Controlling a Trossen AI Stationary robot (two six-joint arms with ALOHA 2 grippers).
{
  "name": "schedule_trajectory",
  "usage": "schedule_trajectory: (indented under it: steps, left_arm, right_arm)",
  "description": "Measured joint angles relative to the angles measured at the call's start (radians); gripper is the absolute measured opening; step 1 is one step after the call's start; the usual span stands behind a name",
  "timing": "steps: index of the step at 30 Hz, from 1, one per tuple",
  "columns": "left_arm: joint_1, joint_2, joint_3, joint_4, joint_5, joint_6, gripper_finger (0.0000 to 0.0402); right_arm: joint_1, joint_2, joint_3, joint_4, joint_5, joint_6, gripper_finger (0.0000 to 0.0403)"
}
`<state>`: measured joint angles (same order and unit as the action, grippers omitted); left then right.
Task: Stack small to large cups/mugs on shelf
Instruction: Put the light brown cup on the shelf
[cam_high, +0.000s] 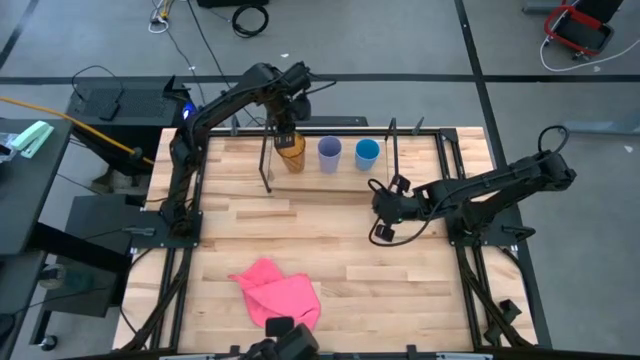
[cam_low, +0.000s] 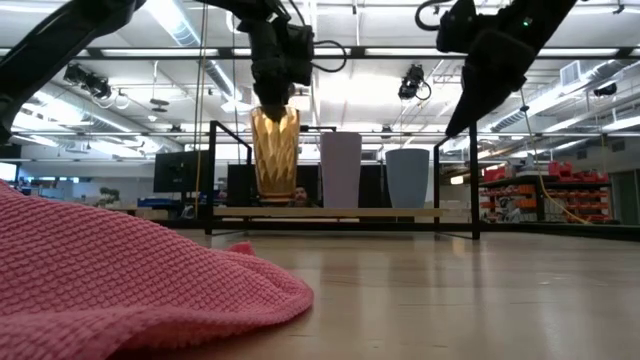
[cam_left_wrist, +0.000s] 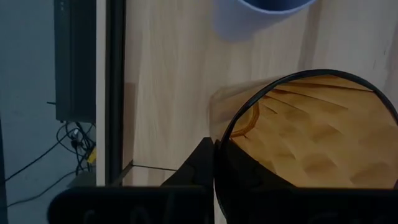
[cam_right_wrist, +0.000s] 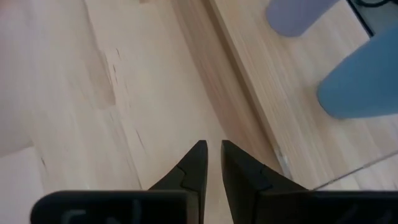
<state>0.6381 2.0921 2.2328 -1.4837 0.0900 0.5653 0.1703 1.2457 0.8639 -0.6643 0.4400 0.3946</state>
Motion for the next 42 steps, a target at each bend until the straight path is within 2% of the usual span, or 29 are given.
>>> schedule_trajectory:
  steps: [31, 38, 42]
  left_arm:
    - [0.025, 0.046, 0.001, 0.017, 0.010, -0.024, 0.0013]
    - [0.027, 0.049, 0.000, 0.025, -0.001, -0.035, 0.0045]
    - [0.026, 0.050, 0.000, 0.055, -0.002, -0.038, 0.0049]
  right_arm:
    - [0.000, 0.000, 0.000, 0.035, 0.000, -0.035, 0.0052]
    - [0.000, 0.000, 0.000, 0.034, 0.000, -0.034, 0.0052]
    - [0.000, 0.000, 0.000, 0.034, -0.001, -0.032, 0.0052]
